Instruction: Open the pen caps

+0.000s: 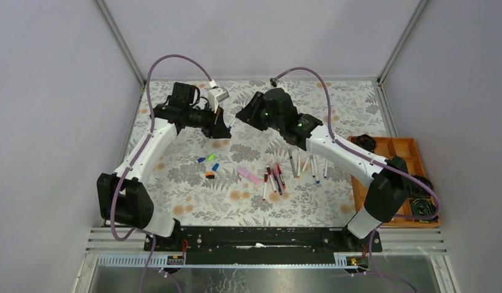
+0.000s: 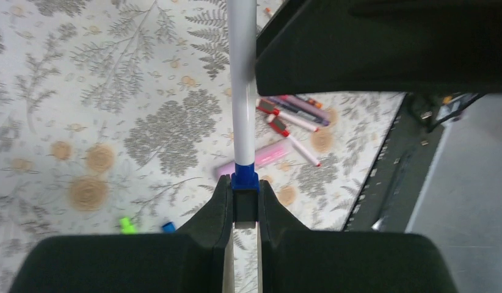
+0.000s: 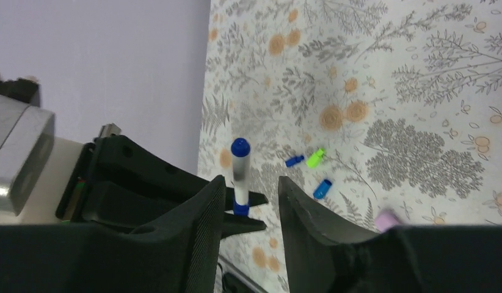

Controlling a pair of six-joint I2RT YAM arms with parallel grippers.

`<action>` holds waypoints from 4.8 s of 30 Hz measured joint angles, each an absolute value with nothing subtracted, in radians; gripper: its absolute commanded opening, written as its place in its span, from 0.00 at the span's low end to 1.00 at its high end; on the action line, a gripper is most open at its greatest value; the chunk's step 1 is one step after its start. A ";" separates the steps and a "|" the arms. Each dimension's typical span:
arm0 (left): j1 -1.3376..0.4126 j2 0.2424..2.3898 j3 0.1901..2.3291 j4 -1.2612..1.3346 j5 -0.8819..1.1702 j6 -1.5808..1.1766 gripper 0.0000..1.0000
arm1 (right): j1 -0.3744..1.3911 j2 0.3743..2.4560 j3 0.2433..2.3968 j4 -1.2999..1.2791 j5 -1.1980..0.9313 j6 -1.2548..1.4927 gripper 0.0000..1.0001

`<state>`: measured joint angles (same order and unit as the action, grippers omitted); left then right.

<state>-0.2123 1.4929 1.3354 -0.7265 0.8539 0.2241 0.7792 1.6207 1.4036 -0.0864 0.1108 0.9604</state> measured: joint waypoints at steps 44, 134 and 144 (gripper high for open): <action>-0.602 1.256 1.124 -0.918 0.479 0.958 0.00 | 0.720 1.791 1.365 -0.446 -1.004 0.550 0.00; -0.397 1.637 1.050 -0.648 0.251 0.831 0.96 | 0.363 1.539 0.883 -0.459 0.350 0.476 0.39; -0.350 1.540 1.378 -0.780 0.321 0.712 0.99 | 0.364 1.508 0.933 -0.486 0.336 0.480 0.38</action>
